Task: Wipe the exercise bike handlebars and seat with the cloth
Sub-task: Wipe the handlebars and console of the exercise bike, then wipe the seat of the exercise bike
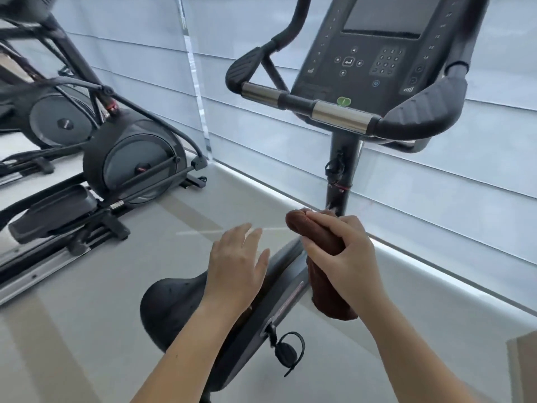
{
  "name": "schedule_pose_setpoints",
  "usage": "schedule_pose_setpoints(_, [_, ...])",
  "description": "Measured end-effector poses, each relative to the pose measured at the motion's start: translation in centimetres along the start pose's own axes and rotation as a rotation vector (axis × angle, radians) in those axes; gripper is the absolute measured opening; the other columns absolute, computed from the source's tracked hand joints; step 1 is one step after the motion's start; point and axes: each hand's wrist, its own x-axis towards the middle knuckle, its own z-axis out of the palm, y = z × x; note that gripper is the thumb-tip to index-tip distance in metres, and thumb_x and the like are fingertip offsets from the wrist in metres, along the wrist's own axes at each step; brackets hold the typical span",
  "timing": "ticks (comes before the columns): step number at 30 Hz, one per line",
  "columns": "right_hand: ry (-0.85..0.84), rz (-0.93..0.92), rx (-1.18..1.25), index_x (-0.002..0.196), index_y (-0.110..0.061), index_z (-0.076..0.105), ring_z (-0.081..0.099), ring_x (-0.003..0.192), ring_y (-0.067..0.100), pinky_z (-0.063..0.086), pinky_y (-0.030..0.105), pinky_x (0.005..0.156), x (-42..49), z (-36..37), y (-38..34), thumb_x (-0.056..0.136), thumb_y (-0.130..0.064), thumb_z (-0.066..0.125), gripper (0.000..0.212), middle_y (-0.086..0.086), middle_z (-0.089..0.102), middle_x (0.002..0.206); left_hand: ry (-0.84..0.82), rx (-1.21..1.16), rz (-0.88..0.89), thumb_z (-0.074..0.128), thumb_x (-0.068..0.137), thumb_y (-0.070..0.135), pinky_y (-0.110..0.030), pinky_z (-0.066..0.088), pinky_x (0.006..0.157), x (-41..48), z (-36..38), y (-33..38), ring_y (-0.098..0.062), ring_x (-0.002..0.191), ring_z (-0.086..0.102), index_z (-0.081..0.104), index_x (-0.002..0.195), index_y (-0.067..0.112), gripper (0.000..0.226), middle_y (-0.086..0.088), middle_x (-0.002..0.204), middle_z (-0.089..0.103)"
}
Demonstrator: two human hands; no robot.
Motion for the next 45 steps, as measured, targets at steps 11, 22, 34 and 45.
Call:
schedule_pose_setpoints(11, [-0.034,0.110,-0.083,0.108,-0.044,0.061,0.044,0.092,-0.018,0.029,-0.006,0.076,-7.9,14.9,0.7,0.076,-0.027,0.070,0.038,-0.012,0.049,0.096,-0.152,0.045,-0.097,0.075,0.073,0.015,-0.049,0.048,0.082,-10.8,-3.0,-13.9,-0.038,0.097,0.060,0.062,0.107,0.000,0.039,-0.019,0.109,0.063])
schedule_pose_setpoints(22, [-0.244,0.142,-0.244,0.116,-0.040,0.058,0.050,0.090,0.011,0.038,0.021,0.081,-5.3,20.5,6.8,0.079,-0.028,0.068,0.040,-0.002,0.045,0.103,-0.368,0.116,-0.143,0.079,0.070,0.026,-0.054,0.046,0.085,-12.3,0.9,-19.5,-0.042,0.106,0.057,0.060,0.113,-0.003,0.055,-0.025,0.117,0.060])
schedule_pose_setpoints(34, [-0.351,0.079,-0.432,0.109,-0.027,0.066,0.049,0.099,0.034,0.043,0.033,0.081,0.2,25.9,10.6,0.083,-0.036,0.063,0.028,0.011,0.046,0.109,-0.386,0.146,-0.223,0.064,0.083,0.028,-0.049,0.031,0.101,-10.0,3.9,-22.0,-0.037,0.124,0.042,0.050,0.126,0.001,0.053,-0.021,0.133,0.047])
schedule_pose_setpoints(45, [-0.162,0.201,-0.402,0.113,-0.025,0.065,0.047,0.103,0.035,0.037,0.031,0.088,3.1,26.3,12.5,0.084,-0.031,0.063,0.029,0.013,0.044,0.111,-0.421,0.079,-0.222,0.070,0.077,0.028,-0.048,0.037,0.096,-9.7,5.1,-23.0,-0.037,0.115,0.049,0.057,0.119,0.002,0.051,-0.019,0.125,0.055])
